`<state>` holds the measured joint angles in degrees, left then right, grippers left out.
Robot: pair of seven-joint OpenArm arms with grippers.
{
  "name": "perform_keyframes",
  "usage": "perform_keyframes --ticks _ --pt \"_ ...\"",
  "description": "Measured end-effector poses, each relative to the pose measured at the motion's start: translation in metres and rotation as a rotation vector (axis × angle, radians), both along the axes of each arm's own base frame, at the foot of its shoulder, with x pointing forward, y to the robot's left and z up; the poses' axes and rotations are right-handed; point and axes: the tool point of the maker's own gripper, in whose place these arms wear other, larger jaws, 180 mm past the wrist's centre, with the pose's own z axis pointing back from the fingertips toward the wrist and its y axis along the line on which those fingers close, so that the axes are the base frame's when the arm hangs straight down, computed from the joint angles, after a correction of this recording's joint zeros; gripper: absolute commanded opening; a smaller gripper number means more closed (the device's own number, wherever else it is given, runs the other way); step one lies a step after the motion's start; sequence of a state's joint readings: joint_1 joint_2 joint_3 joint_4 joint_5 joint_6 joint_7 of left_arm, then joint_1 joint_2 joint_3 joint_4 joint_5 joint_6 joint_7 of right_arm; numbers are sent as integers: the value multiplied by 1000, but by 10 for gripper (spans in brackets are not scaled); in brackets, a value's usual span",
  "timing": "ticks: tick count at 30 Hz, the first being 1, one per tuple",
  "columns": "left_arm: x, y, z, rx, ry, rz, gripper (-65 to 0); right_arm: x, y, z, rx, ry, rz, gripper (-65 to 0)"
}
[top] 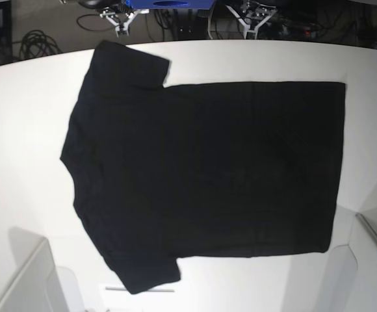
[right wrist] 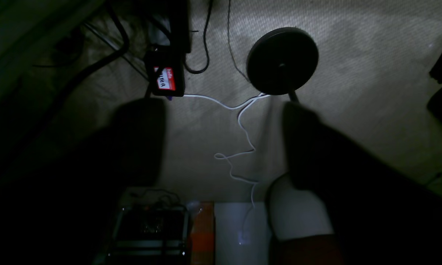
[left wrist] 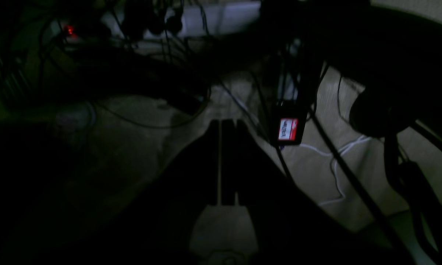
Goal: Fold the T-shirt properly
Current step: 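Move the right gripper toward the black T-shirt's shoulder corner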
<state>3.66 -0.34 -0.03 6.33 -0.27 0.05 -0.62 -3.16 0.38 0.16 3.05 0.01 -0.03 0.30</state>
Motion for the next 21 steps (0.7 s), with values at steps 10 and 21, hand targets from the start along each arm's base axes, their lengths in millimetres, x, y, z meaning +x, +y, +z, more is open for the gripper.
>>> perform_keyframes --ticks 10,21 --pt "-4 -1 0 -1 6 0 -642 -5 1 1 1 -16 2 -480" --pt "-6 -1 0 -2 5 -5 -276 -3 1 1 1 -20 4 -650"
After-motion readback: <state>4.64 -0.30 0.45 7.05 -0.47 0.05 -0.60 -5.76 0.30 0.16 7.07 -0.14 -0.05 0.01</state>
